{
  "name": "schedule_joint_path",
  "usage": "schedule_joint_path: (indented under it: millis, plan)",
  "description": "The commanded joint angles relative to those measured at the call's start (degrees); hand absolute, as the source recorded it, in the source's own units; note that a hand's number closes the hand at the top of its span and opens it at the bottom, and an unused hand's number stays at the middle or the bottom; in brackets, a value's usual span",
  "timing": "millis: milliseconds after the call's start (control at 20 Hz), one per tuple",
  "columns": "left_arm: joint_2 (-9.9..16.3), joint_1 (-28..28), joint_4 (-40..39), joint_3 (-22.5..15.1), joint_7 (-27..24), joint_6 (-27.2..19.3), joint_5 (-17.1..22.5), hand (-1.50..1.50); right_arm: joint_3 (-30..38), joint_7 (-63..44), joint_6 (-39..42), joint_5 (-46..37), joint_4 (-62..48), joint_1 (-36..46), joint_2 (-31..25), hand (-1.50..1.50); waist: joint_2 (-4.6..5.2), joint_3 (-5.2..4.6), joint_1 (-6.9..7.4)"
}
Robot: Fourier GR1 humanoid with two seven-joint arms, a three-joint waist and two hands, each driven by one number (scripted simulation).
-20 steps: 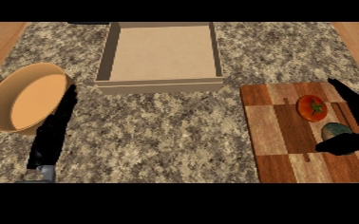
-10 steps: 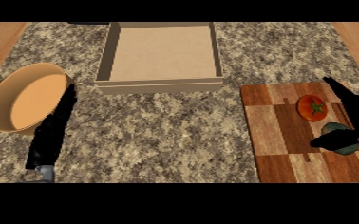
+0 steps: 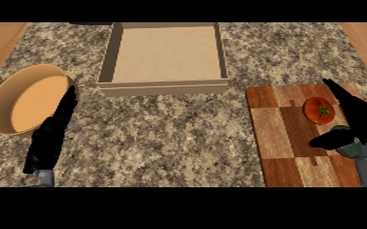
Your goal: Pick the tomato from the cutting board and place it in the cardboard box
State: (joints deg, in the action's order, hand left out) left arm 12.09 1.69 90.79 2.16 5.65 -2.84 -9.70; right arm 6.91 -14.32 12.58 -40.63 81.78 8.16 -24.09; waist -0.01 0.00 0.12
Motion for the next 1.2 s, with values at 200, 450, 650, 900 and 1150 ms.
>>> schedule_joint_path:
  millis: [200,450,650,900,1150]
  plan:
    - [0.4,-2.7,1.1,2.7,4.0,2.8,0.4,0.0,0.7,1.5,1.7,-2.5,-2.0,0.3,0.2,-1.5,-0.01,0.0,-0.07]
    - [-2.9,0.7,0.0,1.3,-0.6,0.0,-2.8,0.0,1.5,3.0,2.4,-2.3,-5.6,2.2,1.5,1.5,0.0,0.0,0.03]
    - [-1.9,0.0,0.2,1.9,-0.8,1.8,-1.6,0.0,0.0,3.7,-4.3,-7.3,-5.6,3.6,2.1,1.5,-0.01,0.0,0.08]
    - [-3.0,-1.5,-2.8,2.0,-1.7,0.7,-2.5,0.0,-0.8,4.4,-13.2,-13.4,-7.4,4.3,3.1,1.5,0.05,0.01,0.11]
    - [-2.8,-5.5,-2.2,-0.3,-0.6,2.9,-2.4,0.0,-6.7,17.8,-5.5,-13.2,-14.1,17.3,-2.9,1.5,1.65,0.16,6.02]
